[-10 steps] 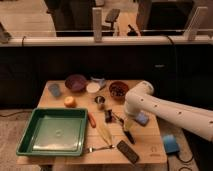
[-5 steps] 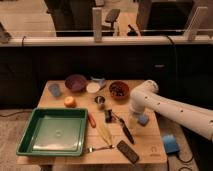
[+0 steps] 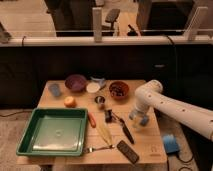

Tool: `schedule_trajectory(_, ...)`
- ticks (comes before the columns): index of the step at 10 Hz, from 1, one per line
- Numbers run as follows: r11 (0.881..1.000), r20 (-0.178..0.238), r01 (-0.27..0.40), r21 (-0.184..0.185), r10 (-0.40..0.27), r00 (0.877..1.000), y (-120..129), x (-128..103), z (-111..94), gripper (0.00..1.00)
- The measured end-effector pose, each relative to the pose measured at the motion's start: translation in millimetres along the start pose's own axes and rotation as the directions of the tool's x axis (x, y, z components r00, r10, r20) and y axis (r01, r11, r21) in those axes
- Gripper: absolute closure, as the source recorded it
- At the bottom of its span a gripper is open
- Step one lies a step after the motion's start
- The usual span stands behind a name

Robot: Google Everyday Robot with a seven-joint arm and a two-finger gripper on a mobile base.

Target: Place sponge in tray

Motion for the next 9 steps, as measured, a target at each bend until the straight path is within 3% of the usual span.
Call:
schedule_trajectory(6, 0.994, -0.003, -0.106, -0.018, 0.106, 0.994, -11, 23, 34, 0.20)
schedule_trajectory(7, 0.993, 0.000, -0.113, -0.017, 0.113, 0.994, -12, 24, 36, 0.24)
schedule_trajectory(9, 0.992, 0.007, -0.126, -0.016, 0.126, 0.992, -15, 26, 38, 0.42)
